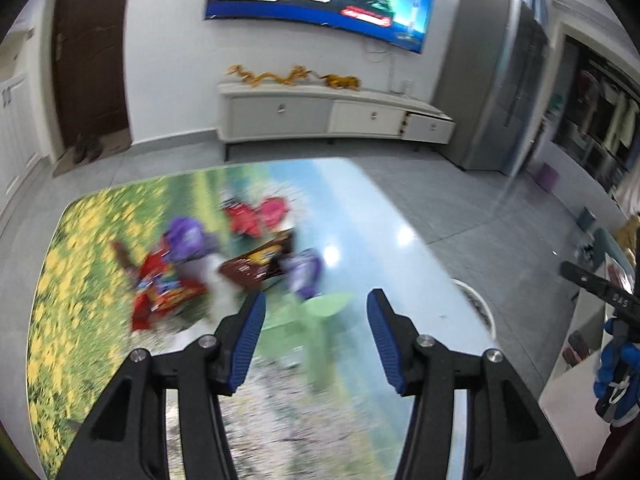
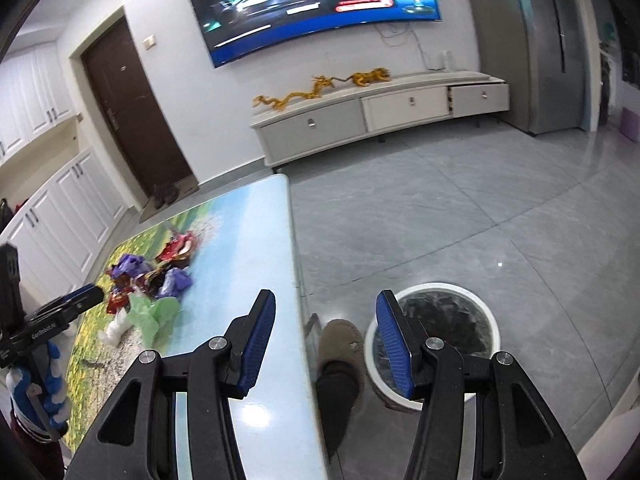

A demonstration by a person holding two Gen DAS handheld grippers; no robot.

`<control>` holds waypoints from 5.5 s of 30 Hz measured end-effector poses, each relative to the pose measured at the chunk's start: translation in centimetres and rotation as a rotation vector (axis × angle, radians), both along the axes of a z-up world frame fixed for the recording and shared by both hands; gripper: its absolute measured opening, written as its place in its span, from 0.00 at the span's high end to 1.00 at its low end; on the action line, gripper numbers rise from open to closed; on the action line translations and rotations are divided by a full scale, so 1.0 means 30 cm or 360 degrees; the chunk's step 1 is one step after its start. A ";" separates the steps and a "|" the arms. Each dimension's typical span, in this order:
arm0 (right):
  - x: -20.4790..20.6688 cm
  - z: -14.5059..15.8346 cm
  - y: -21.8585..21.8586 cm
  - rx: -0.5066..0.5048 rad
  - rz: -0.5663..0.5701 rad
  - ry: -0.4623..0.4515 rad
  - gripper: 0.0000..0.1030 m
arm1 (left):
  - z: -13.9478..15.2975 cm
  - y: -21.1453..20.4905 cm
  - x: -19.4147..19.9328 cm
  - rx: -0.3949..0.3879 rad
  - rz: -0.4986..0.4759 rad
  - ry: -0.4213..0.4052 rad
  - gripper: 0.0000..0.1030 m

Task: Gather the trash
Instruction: 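Grasp the white tissue with the left tool while the right tool grasps the green paper, then carry the tissue and green paper to the bin and release both, then move both open tools back over the table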

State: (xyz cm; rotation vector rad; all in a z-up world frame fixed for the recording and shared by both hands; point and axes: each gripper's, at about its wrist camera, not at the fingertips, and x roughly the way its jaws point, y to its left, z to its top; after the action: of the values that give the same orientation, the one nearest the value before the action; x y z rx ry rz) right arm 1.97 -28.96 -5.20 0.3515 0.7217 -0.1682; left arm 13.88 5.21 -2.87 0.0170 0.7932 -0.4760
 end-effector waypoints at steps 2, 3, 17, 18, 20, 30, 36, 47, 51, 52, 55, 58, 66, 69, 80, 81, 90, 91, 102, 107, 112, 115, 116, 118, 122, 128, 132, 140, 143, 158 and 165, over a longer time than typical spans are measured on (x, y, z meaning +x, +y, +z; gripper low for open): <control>-0.016 -0.006 -0.029 -0.0002 -0.0037 0.0013 0.50 | -0.019 0.037 0.021 0.0004 0.0064 0.0030 0.50; -0.025 -0.013 -0.050 -0.0004 -0.0056 0.0020 0.50 | -0.027 0.056 0.032 -0.0003 0.0090 0.0044 0.50; -0.066 -0.178 -0.288 0.0092 -0.0138 0.0044 0.50 | -0.149 0.178 0.055 0.0110 0.0484 0.0268 0.50; -0.064 -0.192 -0.299 0.0093 -0.0136 0.0057 0.50 | -0.157 0.177 0.058 0.0125 0.0506 0.0282 0.50; -0.048 -0.215 -0.312 0.0090 -0.0121 0.0080 0.50 | -0.172 0.170 0.060 0.0155 0.0533 0.0306 0.50; 0.139 -0.275 -0.138 0.0246 0.0285 0.0120 0.50 | -0.192 0.200 0.036 0.0233 0.0612 0.0359 0.50; 0.231 -0.232 0.109 0.0265 0.0623 0.0122 0.50 | -0.204 0.233 0.017 0.0173 0.0561 0.0369 0.50; 0.350 -0.185 0.462 0.0256 0.0912 0.0220 0.50 | -0.247 0.215 0.105 0.0138 0.0277 0.0281 0.50; 0.416 -0.192 0.567 0.0277 0.0977 0.0279 0.49 | -0.272 0.225 0.133 0.0098 0.0196 0.0278 0.50; 0.437 -0.199 0.596 0.0265 0.0982 0.0299 0.48 | -0.277 0.228 0.139 0.0087 0.0180 0.0276 0.50; 0.492 -0.231 0.658 0.0250 0.0982 0.0364 0.43 | -0.289 0.239 0.156 0.0040 0.0131 0.0279 0.50; 0.526 -0.245 0.707 0.0235 0.0975 0.0389 0.43 | -0.299 0.243 0.167 0.0013 0.0079 0.0276 0.50; 0.587 -0.260 0.800 0.0163 0.0981 0.0420 0.43 | -0.320 0.253 0.177 -0.0038 -0.0002 0.0281 0.61; 0.606 -0.270 0.817 0.0137 0.0978 0.0439 0.46 | -0.322 0.252 0.170 -0.0046 -0.0026 0.0296 0.71; 0.517 -0.239 0.803 0.0138 0.0986 0.0361 0.74 | -0.247 0.280 0.036 -0.0037 0.0019 0.0216 0.78; 0.499 -0.234 0.797 0.0143 0.0989 0.0351 0.74 | -0.237 0.286 0.017 -0.0040 0.0040 0.0205 0.78; 0.318 -0.184 0.695 0.0216 0.0977 0.0255 0.75 | -0.186 0.268 -0.102 -0.0026 0.0136 0.0181 0.78; 0.302 -0.178 0.671 0.0226 0.0967 0.0240 0.75 | -0.179 0.250 -0.108 -0.0021 0.0134 0.0181 0.78; 0.135 -0.152 0.309 0.0295 0.0696 0.0096 0.74 | -0.111 -0.097 -0.136 0.0122 -0.0062 0.0155 0.78; 0.085 -0.168 0.110 0.0259 0.0513 0.0065 0.74 | -0.125 -0.327 -0.115 0.0187 -0.0206 0.0193 0.78; 0.066 -0.226 -0.081 0.0231 0.0299 0.0095 0.74 | -0.155 -0.565 -0.082 0.0225 -0.0376 0.0232 0.78; 0.060 -0.274 -0.195 0.0235 0.0169 0.0143 0.73 | -0.173 -0.700 -0.060 0.0236 -0.0466 0.0248 0.78; 0.063 -0.283 -0.212 0.0235 0.0144 0.0154 0.73 | -0.182 -0.744 -0.050 0.0233 -0.0496 0.0260 0.78; 0.068 -0.311 -0.266 0.0234 0.0086 0.0184 0.72 | -0.198 -0.822 -0.034 0.0236 -0.0548 0.0282 0.77; 0.106 -0.370 -0.341 0.0235 0.0008 0.0247 0.71 | -0.243 -0.984 -0.003 0.0261 -0.0649 0.0337 0.77; 0.174 -0.452 -0.417 0.0234 -0.0052 0.0334 0.69 | -0.320 -1.160 0.042 0.0280 -0.0750 0.0434 0.75; 0.191 -0.507 -0.445 0.0241 -0.0087 0.0393 0.65 | -0.356 -1.229 0.073 0.0256 -0.0771 0.0497 0.67; 0.177 -0.522 -0.453 0.0217 -0.0127 0.0425 0.50 | -0.349 -1.253 0.074 0.0186 -0.0753 0.0501 0.50; 0.167 -0.497 -0.444 0.0206 -0.0130 0.0407 0.50 | -0.326 -1.239 0.060 0.0189 -0.0736 0.0455 0.50; 0.051 -0.292 -0.329 0.0147 -0.0074 0.0199 0.47 | -0.177 -1.067 -0.045 0.0213 -0.0635 0.0283 0.50; 0.001 -0.180 -0.245 0.0069 -0.0037 0.0098 0.47 | -0.087 -0.936 -0.102 0.0218 -0.0539 0.0128 0.50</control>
State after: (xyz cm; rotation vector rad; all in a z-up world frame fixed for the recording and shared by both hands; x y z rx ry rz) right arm 2.01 -36.32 -10.59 0.3974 0.7833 -0.1865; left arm 10.83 -22.86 -5.47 0.2640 0.9055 -0.7449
